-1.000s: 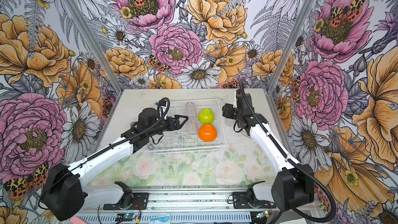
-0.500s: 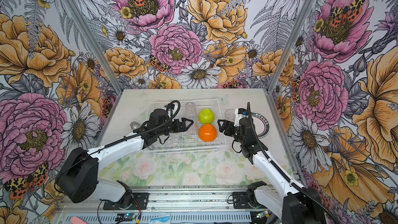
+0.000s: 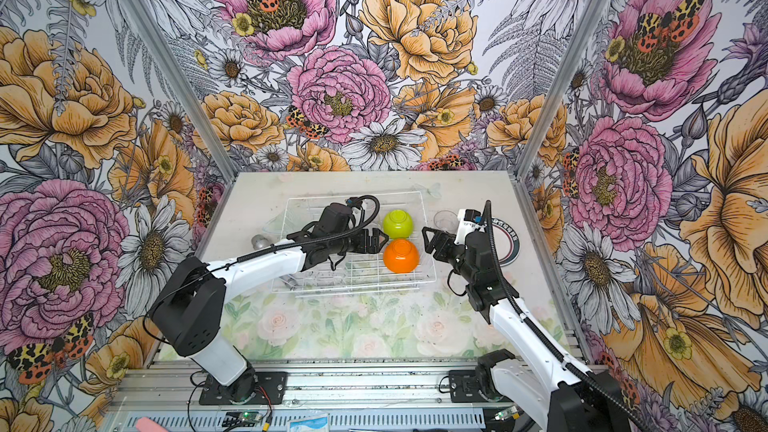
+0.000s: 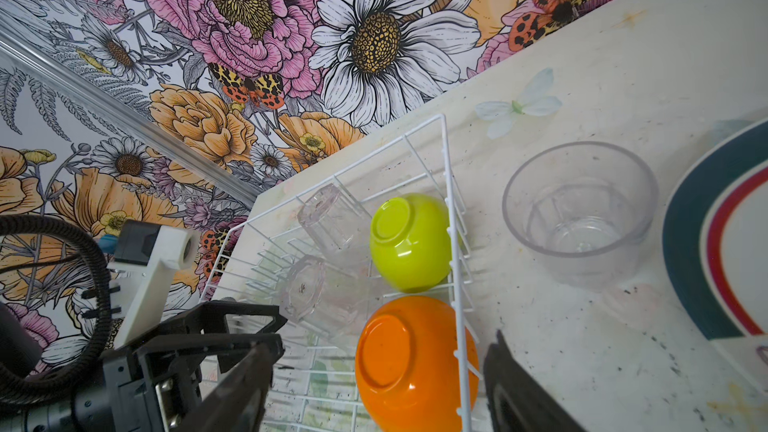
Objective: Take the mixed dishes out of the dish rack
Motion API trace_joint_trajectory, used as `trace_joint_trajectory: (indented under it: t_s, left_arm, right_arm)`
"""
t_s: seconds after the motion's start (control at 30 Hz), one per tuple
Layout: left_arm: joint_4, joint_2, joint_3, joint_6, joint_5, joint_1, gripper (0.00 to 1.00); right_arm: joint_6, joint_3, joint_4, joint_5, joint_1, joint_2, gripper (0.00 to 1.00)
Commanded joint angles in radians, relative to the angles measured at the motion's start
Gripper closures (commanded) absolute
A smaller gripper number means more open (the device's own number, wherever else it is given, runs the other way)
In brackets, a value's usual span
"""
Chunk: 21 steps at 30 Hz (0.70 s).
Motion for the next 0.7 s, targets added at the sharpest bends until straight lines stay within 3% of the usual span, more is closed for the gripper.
trace_joint_trajectory:
  t_s: [0.0, 0.5, 0.67]
  left_arm:
    - [-0.078, 0.023, 0.046, 0.075, -0.152, -0.015, 0.01]
    - [-0.197, 0.253, 0.264, 0.189, -0.248, -0.005, 0.02]
    - [-0.202, 0.269, 0.276, 0.207, -0.261, -0.008, 0.19]
  right_arm:
    - [0.010, -0.014, 0.028, 0.023, 0.008, -0.002, 0.19]
    - [0.016, -0.017, -0.006, 0.049, 0.010, -0.008, 0.20]
    - [0.018, -0.016, -0.011, 0.057, 0.010, -0.006, 0.20]
